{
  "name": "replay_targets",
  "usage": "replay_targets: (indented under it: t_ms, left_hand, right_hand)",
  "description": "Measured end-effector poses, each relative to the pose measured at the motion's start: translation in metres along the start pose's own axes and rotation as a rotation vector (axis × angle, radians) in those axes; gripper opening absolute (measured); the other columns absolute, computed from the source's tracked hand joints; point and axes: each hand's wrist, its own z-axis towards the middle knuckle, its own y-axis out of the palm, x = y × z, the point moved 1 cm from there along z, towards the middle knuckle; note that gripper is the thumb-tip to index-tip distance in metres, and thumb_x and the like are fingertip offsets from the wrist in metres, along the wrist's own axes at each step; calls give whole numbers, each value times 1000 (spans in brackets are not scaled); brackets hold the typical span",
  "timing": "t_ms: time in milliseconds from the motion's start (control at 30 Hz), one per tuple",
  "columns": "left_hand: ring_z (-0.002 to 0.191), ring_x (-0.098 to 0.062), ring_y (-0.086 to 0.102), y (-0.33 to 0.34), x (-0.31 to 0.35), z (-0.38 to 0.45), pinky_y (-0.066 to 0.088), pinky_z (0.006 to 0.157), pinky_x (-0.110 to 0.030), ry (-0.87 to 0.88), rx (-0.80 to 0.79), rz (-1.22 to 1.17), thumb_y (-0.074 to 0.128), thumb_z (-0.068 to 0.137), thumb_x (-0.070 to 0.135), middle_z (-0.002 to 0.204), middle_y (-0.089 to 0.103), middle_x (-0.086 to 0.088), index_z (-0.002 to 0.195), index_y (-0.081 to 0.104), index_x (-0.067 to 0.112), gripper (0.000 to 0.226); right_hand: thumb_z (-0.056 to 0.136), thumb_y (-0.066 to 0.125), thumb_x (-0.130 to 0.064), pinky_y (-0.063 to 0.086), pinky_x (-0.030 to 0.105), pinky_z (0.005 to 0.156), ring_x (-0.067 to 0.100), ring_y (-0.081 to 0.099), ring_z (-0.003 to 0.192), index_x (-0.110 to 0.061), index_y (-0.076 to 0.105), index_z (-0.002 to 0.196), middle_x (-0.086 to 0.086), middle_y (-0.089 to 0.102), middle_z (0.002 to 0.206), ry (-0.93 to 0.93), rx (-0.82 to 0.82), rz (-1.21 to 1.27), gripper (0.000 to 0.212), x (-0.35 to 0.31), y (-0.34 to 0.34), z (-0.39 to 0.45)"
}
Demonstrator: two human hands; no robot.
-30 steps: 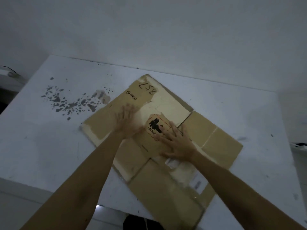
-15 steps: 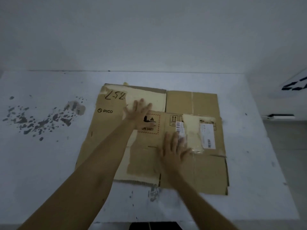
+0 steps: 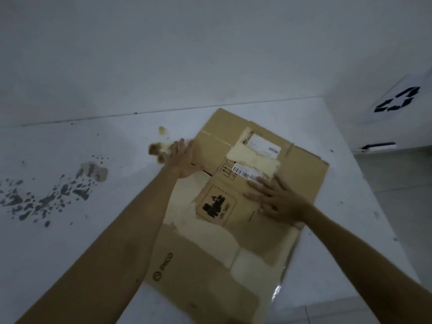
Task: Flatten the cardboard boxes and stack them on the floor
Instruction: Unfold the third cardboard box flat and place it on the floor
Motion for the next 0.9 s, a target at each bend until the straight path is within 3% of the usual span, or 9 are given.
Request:
replay_targets:
  t_ms: [67, 167, 267, 333, 433, 600, 767, 800, 900]
  left_hand:
    - [149, -28, -9, 5, -11, -2, 9, 116, -60, -61, -7, -72, 58, 73, 74, 161, -13, -7, 153, -7, 17, 118]
    - [147, -32, 5, 18, -12, -13, 20, 114, -59, -151, 36, -227, 70, 65, 70, 161, 0, -7, 153, 10, 15, 119]
    - [139, -37, 27, 28, 1, -27, 31, 109, -55, -251, 117, -346, 78, 61, 63, 155, 17, -10, 145, 27, 17, 109]
    - [134, -35, 37, 31, 5, -34, 38, 107, -48, -293, 86, -429, 81, 57, 62, 152, 23, -12, 145, 24, 17, 114]
    - [122, -28, 51, 35, 7, -45, 48, 94, -36, -304, 66, -623, 85, 56, 55, 135, 46, -7, 135, 33, 11, 104]
    - [109, -24, 57, 53, 13, -74, 48, 88, -32, -306, 70, -1002, 80, 73, 37, 123, 56, -4, 128, 40, 12, 73]
    - [102, -20, 63, 69, 30, -109, 48, 85, -31, -180, 126, -1210, 65, 86, 40, 103, 68, 2, 108, 64, 18, 31]
    - [99, -21, 64, 69, 33, -113, 48, 84, -32, -181, 109, -1280, 56, 90, 45, 98, 69, 1, 99, 66, 21, 28]
    - [93, -27, 64, 66, 33, -115, 48, 86, -37, -268, 83, -1497, 26, 97, 60, 96, 71, -8, 87, 71, 19, 62]
  right_hand:
    - [95, 4, -61, -2, 63, 113, 24, -12, 148, -48, -1, 150, -12, -9, 161, 41, -36, -14, 56, 24, -10, 5]
    - [85, -13, -69, -18, 67, 107, 26, -23, 145, -50, -8, 148, -18, -15, 158, 351, -42, 227, 66, 16, -13, 21]
    - [91, 5, -70, -32, 65, 93, 32, -30, 141, -40, -16, 149, -9, -29, 154, 673, 29, 481, 69, -41, -17, 45]
    - [89, 15, -72, -30, 64, 95, 37, -28, 141, -29, -15, 152, 0, -30, 155, 830, 47, 606, 82, -83, -25, 63]
    - [73, 6, -80, -26, 68, 99, 36, -30, 141, -26, -13, 153, 8, -29, 156, 776, 49, 598, 98, -125, -33, 82]
    - [84, 15, -77, -23, 68, 103, 29, -32, 141, -37, -10, 151, 9, -30, 155, 619, 109, 455, 83, -135, -31, 77]
    - [80, 4, -74, -27, 63, 103, 23, -15, 148, -41, 30, 145, -1, -2, 162, 591, 252, 654, 77, -130, -41, 76]
    - [80, 6, -72, -29, 61, 102, 23, -10, 149, -39, 40, 140, -3, 5, 162, 574, 294, 726, 77, -129, -45, 81]
    - [87, 21, -63, -25, 57, 109, 17, 12, 147, -29, 58, 128, -7, 36, 151, 704, 419, 1058, 65, -123, -56, 95]
